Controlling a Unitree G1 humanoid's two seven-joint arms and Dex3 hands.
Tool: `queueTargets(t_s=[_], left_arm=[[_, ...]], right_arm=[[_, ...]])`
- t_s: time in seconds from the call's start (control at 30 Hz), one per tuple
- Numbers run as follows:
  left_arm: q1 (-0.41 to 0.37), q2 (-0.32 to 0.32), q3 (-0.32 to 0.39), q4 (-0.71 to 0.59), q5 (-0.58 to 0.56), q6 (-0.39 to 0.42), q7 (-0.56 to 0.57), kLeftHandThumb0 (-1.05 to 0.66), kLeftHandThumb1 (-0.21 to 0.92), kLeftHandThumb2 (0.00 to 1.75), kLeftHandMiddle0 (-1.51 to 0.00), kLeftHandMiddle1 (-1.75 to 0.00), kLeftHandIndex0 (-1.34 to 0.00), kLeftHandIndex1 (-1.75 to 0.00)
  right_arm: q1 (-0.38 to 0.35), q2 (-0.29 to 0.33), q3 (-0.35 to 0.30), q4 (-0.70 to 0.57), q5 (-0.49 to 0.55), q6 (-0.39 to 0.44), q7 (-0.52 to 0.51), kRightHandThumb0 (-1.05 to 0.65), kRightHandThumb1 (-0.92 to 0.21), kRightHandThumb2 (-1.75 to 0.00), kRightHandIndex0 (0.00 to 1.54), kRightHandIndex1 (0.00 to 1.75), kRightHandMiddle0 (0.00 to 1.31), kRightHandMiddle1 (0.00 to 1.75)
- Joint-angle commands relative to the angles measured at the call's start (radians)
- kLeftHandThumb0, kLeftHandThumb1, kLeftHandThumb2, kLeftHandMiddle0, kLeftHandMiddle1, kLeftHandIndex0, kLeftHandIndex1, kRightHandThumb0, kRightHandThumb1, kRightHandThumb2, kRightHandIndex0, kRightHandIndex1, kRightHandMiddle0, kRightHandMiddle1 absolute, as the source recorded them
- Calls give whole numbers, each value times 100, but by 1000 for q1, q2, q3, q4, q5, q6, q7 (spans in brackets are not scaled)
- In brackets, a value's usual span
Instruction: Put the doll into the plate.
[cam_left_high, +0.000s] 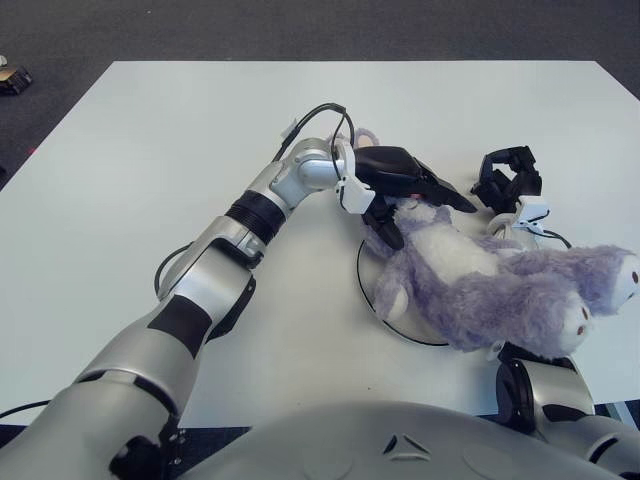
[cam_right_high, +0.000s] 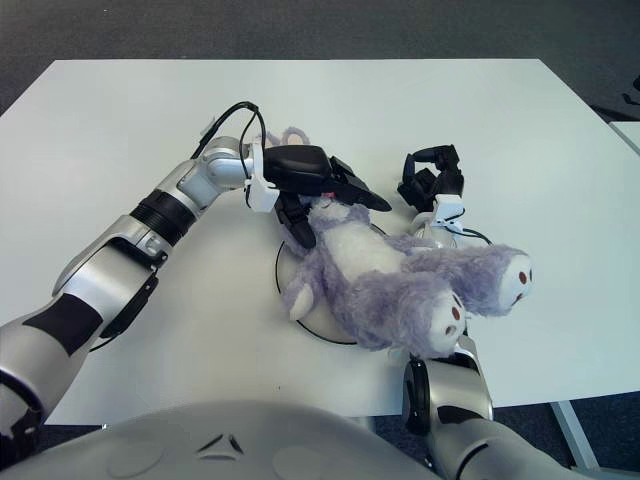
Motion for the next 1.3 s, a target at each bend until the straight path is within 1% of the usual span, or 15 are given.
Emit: queueTargets(t_s=[0.0,0.17,0.37,0.4,0.5,0.63,0.77,0.83,0.87,0.97,1.0,1.1,1.17,1.2,1.27], left_arm=[[2,10,-7,6,5,-17,1,-95,92,65,-31,0,-29,0],[1,11,-6,14,4,-25,1,-98,92,68,-23,0,-24,0],[0,11,-6,18,4,-28,2,-99,92,69,-21,0,-23,0],[2,12,-1,28,1,-40,11,-99,92,69,-21,0,-22,0],[6,13,10,50,-1,-66,32,-100,92,70,-20,0,-21,0],[7,15,29,70,9,-93,76,-101,92,70,-19,0,-20,0],[4,27,54,90,19,-123,129,-101,92,70,-19,0,-19,0],[-4,34,70,112,30,-144,165,-102,92,70,-19,0,-18,0],[-11,39,78,127,34,-152,182,-102,92,70,-19,0,-17,0],[-25,43,84,156,45,-165,210,-102,92,70,-19,0,-17,0],[-29,46,96,166,43,-164,227,-102,92,70,-19,0,-16,0],[-41,52,126,192,23,-154,256,-102,92,70,-19,0,-16,0],[-46,54,142,203,1,-138,253,-102,92,71,-20,-1,-16,0],[-47,54,145,206,-2,-134,253,-102,92,71,-21,-1,-16,0],[-50,53,160,208,-26,-109,242,-102,92,71,-21,-1,-17,0]], right_arm=[[87,82,0,13,40,5,1,-38,-71,-80,79,175,34,175],[108,89,11,-9,49,-32,23,-38,-71,-80,79,175,33,175],[111,91,9,-13,48,-33,29,-38,-71,-79,79,175,33,175],[127,88,23,-18,41,-78,56,-38,-71,-79,79,175,33,175],[153,81,44,-23,30,-154,102,-37,-76,-69,72,175,35,169],[158,69,51,-13,23,-182,130,-37,-83,-52,61,175,39,161],[165,44,69,-22,4,-154,152,-36,-88,-41,56,172,41,156],[168,23,77,-40,-12,-113,157,-36,-90,-35,56,168,42,154],[160,11,71,-46,-8,-77,156,-36,-91,-34,56,168,42,153],[149,-2,60,-56,4,-23,153,-36,-92,-30,63,167,45,150],[117,-3,41,-14,5,23,111,-36,-92,-29,64,166,45,149],[50,-4,11,76,6,101,35,-36,-91,-33,79,166,43,152],[38,-3,12,95,2,103,24,-36,-88,-40,84,167,41,156],[35,-4,13,99,1,102,20,-37,-84,-50,85,169,39,160],[36,-5,20,97,-8,95,15,-37,-80,-60,87,171,37,165]])
